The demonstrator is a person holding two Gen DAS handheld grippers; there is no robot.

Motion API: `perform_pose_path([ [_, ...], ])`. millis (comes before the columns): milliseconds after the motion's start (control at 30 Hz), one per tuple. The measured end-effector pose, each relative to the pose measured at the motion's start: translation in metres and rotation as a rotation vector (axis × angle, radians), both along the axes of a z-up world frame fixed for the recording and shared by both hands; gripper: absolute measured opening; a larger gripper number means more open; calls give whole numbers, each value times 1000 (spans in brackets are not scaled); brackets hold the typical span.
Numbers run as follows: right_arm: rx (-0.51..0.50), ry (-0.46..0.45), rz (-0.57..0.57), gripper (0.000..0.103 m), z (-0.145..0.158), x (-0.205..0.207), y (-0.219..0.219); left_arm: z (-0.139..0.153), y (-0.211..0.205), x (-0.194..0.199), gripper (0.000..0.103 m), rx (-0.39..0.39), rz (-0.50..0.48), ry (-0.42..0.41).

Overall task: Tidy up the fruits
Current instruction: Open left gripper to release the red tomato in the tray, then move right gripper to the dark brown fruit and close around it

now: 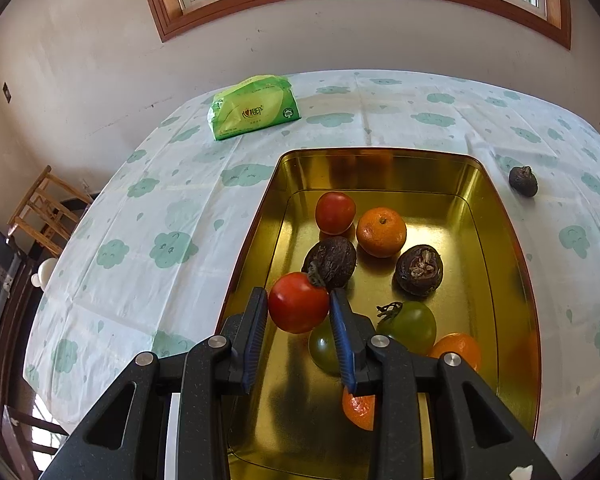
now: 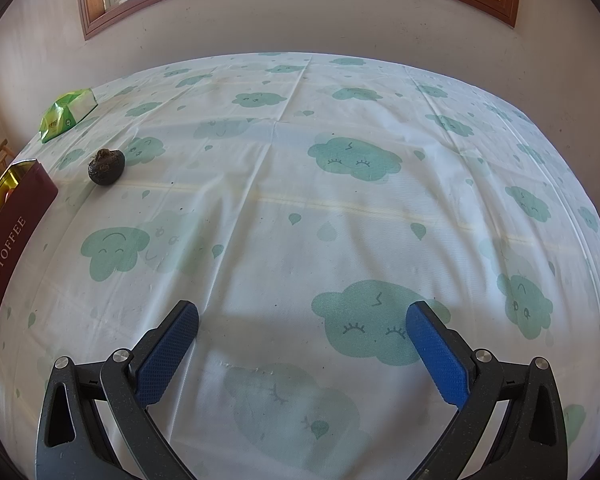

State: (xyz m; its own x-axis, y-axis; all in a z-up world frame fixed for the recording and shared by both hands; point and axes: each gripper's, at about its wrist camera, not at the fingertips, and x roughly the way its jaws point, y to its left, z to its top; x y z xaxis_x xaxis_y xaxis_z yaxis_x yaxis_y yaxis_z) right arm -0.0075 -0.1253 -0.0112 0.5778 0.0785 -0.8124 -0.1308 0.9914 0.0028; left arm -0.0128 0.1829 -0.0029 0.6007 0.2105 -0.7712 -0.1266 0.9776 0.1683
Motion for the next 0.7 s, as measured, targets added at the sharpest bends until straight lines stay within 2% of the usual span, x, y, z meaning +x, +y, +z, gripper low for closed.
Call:
perform_pose_path([
  [367, -1, 0, 0, 103, 0, 0, 0, 4, -9, -1, 38, 41, 1, -27],
  [400, 0, 0, 1, 103, 0, 0, 0, 5, -9, -2, 40, 40, 3, -28],
  [467, 0, 0, 1, 103, 0, 0, 0, 7, -10, -5, 55, 41, 12, -38],
  [633, -1, 0, 1, 103, 0, 0, 0, 14, -19, -13, 66, 64, 16, -70],
  [700, -1, 0, 1, 103, 0, 0, 0, 15, -22, -16, 68, 68, 14, -76],
])
